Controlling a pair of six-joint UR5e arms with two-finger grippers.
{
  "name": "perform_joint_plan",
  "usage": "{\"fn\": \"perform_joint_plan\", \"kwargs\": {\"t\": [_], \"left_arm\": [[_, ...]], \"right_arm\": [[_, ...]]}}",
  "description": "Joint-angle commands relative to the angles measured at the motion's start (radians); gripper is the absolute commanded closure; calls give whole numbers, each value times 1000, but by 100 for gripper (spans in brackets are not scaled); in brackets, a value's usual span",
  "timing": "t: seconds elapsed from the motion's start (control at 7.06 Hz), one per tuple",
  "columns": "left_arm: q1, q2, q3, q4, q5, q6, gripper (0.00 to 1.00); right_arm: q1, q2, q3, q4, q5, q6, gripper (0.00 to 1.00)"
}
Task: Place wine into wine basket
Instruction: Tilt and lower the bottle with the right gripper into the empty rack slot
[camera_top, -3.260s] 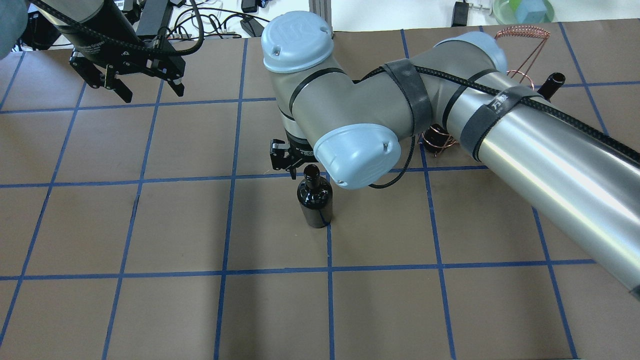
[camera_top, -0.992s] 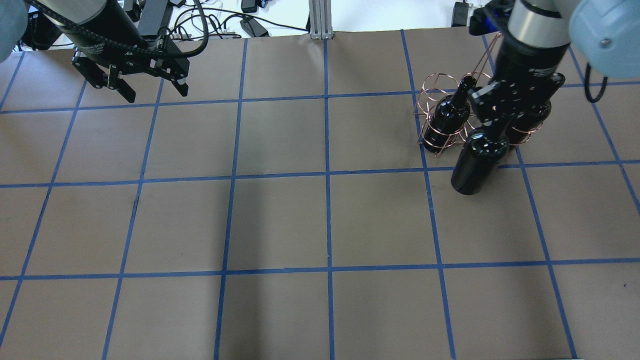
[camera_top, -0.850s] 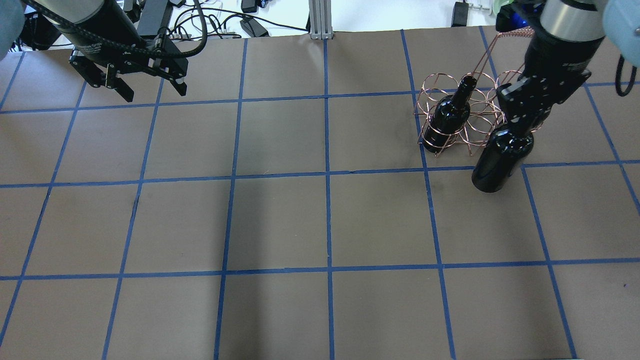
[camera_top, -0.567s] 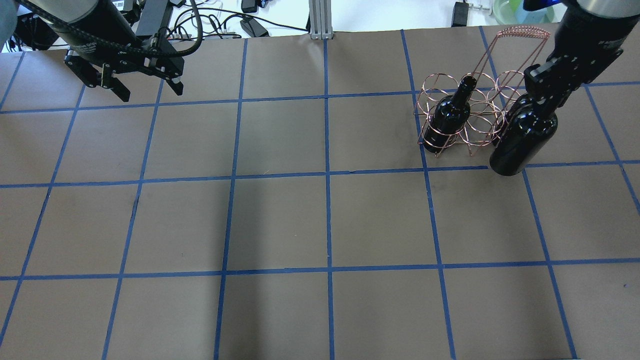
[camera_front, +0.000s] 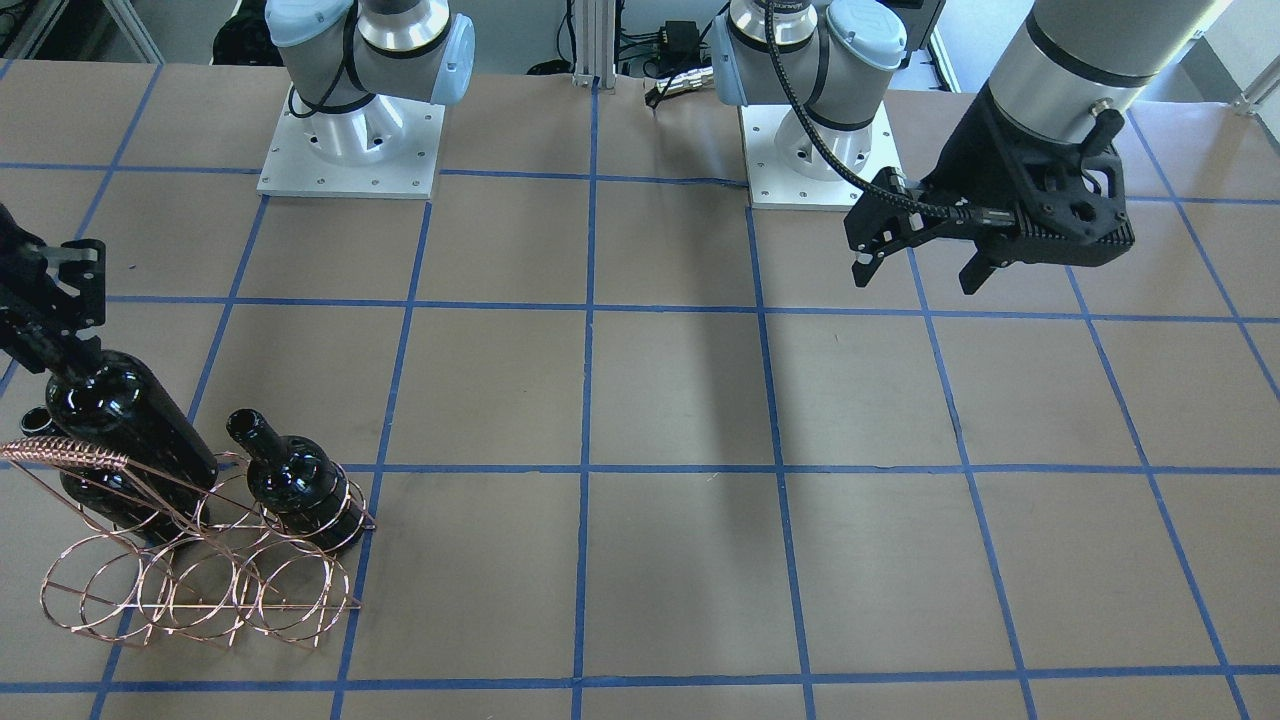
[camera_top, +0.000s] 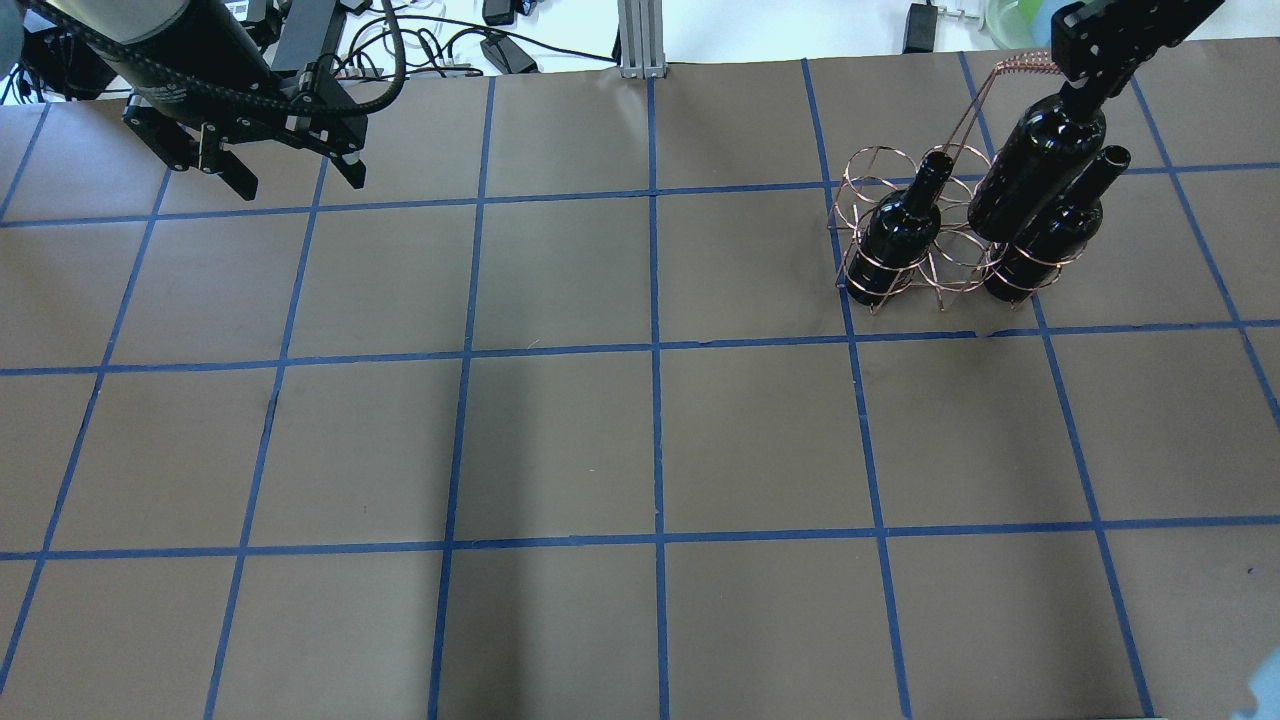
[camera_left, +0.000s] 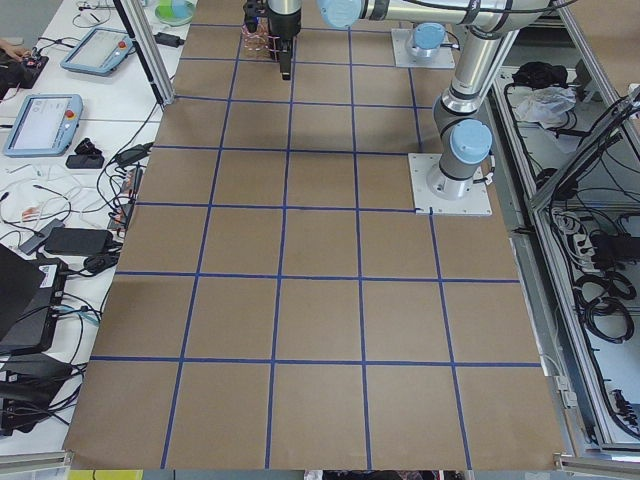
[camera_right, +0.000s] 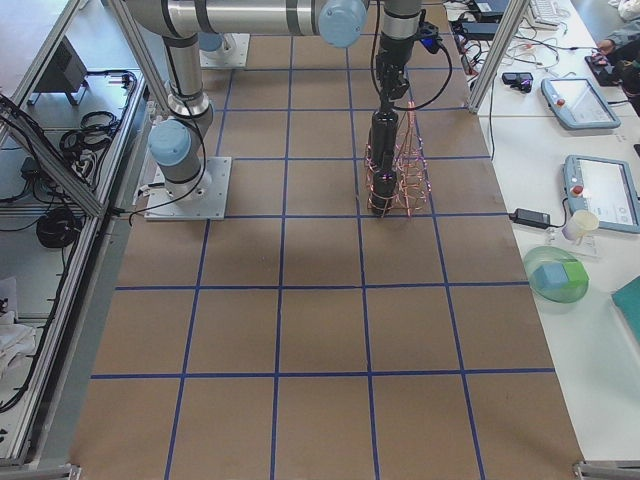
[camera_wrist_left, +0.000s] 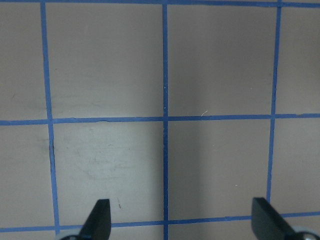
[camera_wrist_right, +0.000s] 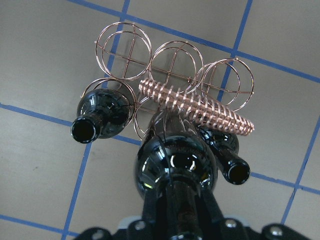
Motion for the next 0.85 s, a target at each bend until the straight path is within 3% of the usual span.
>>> {"fn": "perform_joint_plan", "kwargs": {"t": [0.0, 0.14, 0.43, 0.71], "left_arm": [[-17, 30, -1, -25, 5, -2, 0], [-16, 30, -1, -35, 6, 1, 0], [-16, 30, -1, -31, 98, 2, 0], [-20, 27, -3, -31, 83, -1, 0]], "right_arm": [[1, 45, -4, -36, 10, -1, 100], [4, 47, 11, -31, 16, 2, 100], [5, 42, 43, -28, 32, 10, 100], [5, 42, 43, -33, 27, 5, 100]]}}
